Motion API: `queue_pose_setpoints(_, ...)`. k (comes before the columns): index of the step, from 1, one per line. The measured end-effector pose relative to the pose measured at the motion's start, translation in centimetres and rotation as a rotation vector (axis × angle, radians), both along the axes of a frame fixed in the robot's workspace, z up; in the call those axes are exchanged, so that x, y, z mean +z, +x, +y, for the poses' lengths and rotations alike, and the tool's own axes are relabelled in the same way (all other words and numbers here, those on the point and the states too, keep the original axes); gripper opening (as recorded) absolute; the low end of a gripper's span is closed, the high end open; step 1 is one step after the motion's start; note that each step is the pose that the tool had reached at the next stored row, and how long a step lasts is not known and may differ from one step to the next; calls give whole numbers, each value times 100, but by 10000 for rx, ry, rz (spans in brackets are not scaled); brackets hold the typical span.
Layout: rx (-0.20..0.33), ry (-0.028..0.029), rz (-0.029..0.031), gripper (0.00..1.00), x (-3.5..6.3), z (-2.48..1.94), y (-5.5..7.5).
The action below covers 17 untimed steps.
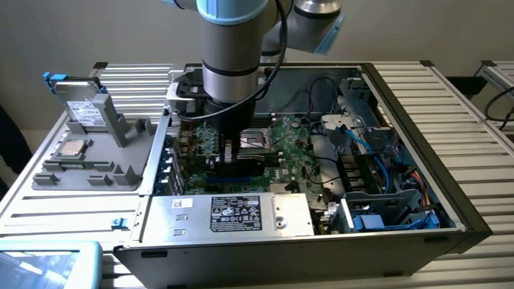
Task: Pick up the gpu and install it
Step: 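Insert the gpu into the slot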
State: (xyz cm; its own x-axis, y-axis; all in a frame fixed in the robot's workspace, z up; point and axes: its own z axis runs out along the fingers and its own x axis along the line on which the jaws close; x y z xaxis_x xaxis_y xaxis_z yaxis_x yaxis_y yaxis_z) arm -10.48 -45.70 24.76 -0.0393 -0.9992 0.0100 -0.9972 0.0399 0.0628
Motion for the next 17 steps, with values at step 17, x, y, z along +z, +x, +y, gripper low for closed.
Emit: queue_pose_setpoints(17,-7,111,68,29,-7,-20,-2)
